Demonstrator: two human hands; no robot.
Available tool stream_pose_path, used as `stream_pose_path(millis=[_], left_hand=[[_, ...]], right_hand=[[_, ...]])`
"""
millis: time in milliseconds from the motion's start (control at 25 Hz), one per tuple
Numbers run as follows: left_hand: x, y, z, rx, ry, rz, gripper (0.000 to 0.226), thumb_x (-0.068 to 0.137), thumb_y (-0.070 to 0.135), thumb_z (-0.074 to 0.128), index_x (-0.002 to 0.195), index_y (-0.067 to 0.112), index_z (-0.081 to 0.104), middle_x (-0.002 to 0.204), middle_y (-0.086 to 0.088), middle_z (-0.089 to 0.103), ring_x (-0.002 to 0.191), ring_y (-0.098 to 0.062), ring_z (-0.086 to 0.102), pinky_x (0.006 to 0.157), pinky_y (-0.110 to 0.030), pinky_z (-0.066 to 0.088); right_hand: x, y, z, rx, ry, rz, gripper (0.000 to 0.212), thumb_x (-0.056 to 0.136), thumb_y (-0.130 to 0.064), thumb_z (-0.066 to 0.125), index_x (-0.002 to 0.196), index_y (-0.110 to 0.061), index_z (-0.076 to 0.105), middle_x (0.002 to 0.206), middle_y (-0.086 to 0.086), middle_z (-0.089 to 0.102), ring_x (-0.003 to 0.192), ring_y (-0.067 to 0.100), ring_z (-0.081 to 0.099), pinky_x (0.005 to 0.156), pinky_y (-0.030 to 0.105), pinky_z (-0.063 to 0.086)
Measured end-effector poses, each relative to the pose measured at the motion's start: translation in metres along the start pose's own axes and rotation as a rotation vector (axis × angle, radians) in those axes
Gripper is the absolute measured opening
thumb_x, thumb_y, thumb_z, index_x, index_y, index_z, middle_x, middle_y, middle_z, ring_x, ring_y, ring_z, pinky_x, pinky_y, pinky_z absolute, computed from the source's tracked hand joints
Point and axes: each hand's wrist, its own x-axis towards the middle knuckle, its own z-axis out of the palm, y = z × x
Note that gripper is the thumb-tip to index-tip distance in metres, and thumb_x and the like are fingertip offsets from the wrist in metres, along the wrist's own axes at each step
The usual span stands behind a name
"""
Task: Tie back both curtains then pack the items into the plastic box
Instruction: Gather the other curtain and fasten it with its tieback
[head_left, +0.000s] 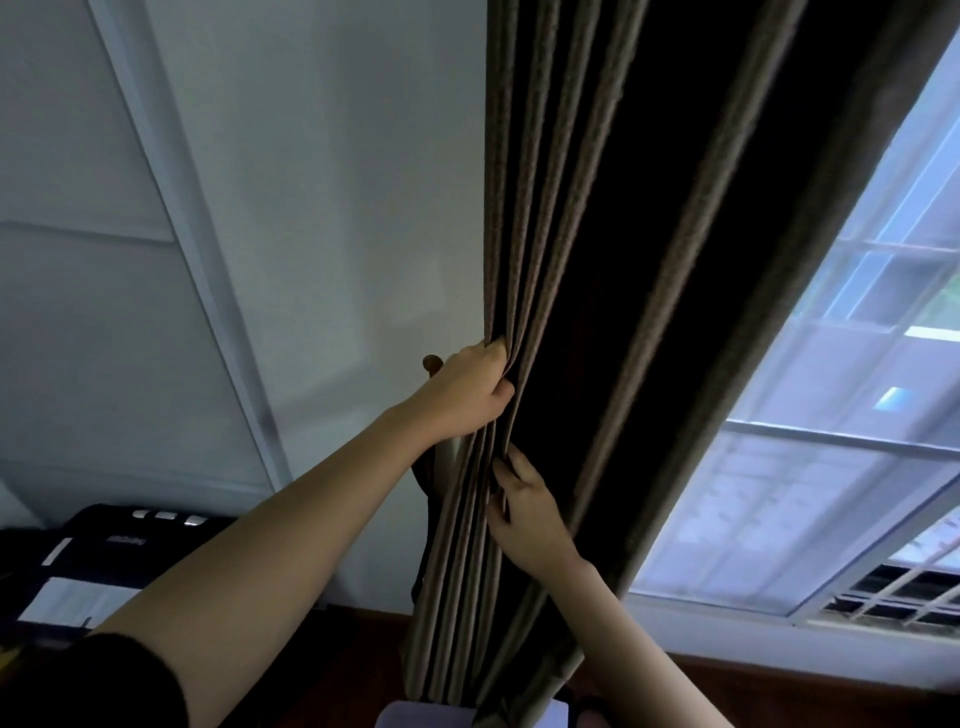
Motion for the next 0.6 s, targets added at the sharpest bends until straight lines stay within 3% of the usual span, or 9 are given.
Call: stream_pose_path(millis=[200,280,360,440,480,600], left_hand=[[-0.002,0.019,0.006,0.027,0.045,-0.022,0.026,0.086,0.032,0.055,0.083,0.007,0.046,0.074,-0.003,0.054,0.066,-0.020,0.056,0.065,-0.033,0.044],[-0.001,0.020,0.010,0.104,0.114,-0.044,0.025,0.087,0.029,0.053,0.085,0.006,0.046,0.075,-0.005,0.052,0.067,-0.025,0.056,0.070,-0.037,0.047],[0.000,0.018,0.011,0.127,0.138,-0.064,0.017,0.088,0.020,0.050,0.091,0.003,0.048,0.081,-0.010,0.053,0.074,-0.030,0.058,0.077,-0.042,0.048],[-0.003,0.014,0.012,0.092,0.137,-0.047,0.014,0.087,0.016,0.050,0.093,0.003,0.049,0.085,-0.011,0.055,0.074,-0.029,0.058,0.078,-0.041,0.048],[-0.007,0.013,0.012,0.070,0.134,-0.024,0.012,0.087,0.015,0.051,0.090,0.004,0.048,0.083,-0.009,0.054,0.071,-0.027,0.056,0.077,-0.039,0.048],[-0.010,0.012,0.009,0.045,0.139,0.005,0.009,0.086,0.013,0.051,0.084,0.008,0.043,0.078,-0.005,0.048,0.067,-0.022,0.051,0.069,-0.035,0.046]], right_hand=[[0.000,-0.004,0.005,0.005,-0.061,0.017,0.047,0.085,-0.012,0.047,0.131,-0.004,0.049,0.147,0.012,0.035,0.127,0.029,0.044,0.107,0.031,0.038],[-0.003,-0.007,-0.004,-0.053,-0.014,0.016,0.045,0.080,-0.017,0.051,0.124,-0.010,0.058,0.143,0.011,0.042,0.126,0.031,0.044,0.109,0.037,0.037],[-0.008,-0.011,-0.020,-0.153,0.290,0.053,0.041,0.073,-0.022,0.057,0.113,-0.020,0.067,0.141,0.010,0.045,0.132,0.030,0.036,0.114,0.048,0.023],[-0.012,-0.017,-0.044,-0.100,0.624,0.166,0.041,0.075,-0.022,0.061,0.115,-0.027,0.065,0.150,0.011,0.027,0.140,0.030,0.021,0.115,0.047,0.010],[-0.009,-0.016,-0.055,-0.055,0.688,0.202,0.043,0.077,-0.020,0.063,0.120,-0.028,0.063,0.153,0.014,0.016,0.142,0.032,0.015,0.115,0.045,0.009],[0.016,0.003,-0.079,-0.043,0.514,0.224,0.052,0.081,-0.018,0.065,0.132,-0.018,0.054,0.155,0.022,0.011,0.140,0.037,0.022,0.114,0.036,0.020]])
